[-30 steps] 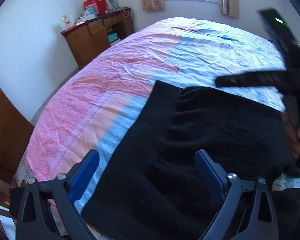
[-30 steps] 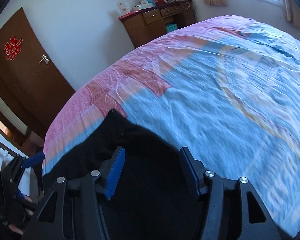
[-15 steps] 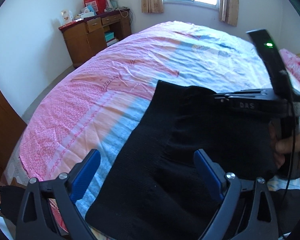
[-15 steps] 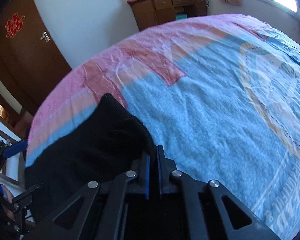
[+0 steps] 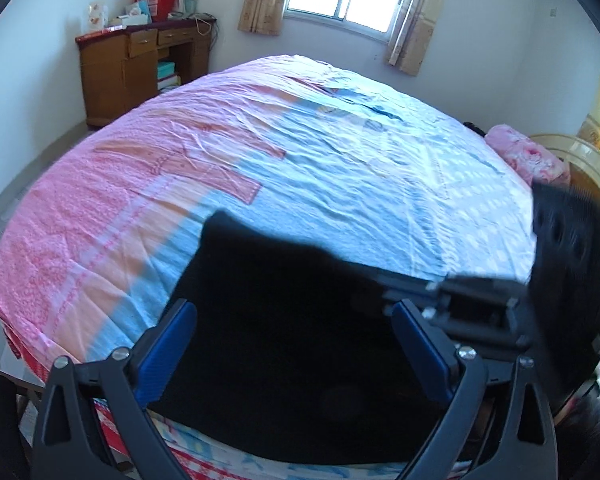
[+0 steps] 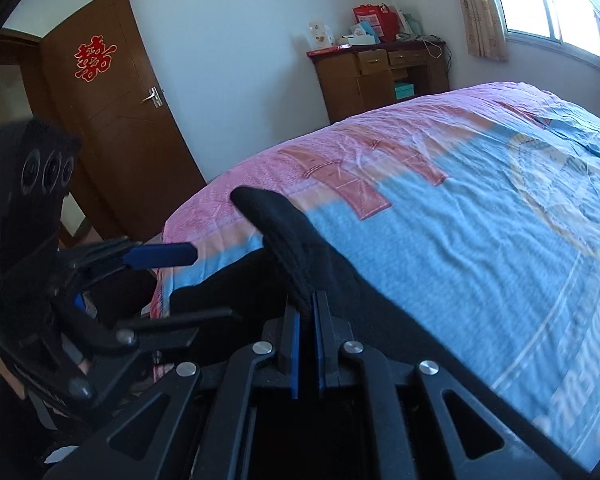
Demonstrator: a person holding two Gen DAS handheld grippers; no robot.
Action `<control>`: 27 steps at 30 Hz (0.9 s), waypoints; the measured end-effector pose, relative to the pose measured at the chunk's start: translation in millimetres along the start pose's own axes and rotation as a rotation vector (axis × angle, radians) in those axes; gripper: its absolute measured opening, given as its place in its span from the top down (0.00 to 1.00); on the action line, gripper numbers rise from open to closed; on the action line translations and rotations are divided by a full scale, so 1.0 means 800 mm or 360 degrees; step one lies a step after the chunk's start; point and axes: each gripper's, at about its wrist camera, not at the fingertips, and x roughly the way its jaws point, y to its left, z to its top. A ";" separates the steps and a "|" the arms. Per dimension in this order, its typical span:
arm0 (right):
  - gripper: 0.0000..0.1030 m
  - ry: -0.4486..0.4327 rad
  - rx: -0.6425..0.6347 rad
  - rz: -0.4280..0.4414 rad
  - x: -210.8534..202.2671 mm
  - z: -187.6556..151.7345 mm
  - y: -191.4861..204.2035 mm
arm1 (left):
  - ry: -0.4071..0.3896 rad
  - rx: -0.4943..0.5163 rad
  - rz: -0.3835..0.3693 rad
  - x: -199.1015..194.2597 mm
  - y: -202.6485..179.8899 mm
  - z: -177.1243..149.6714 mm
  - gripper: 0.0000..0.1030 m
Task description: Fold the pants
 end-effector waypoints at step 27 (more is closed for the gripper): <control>0.88 -0.0087 0.0326 -0.0041 -0.015 -0.046 0.009 | 0.0144 -0.0529 -0.0207 0.079 0.022 -0.008 0.87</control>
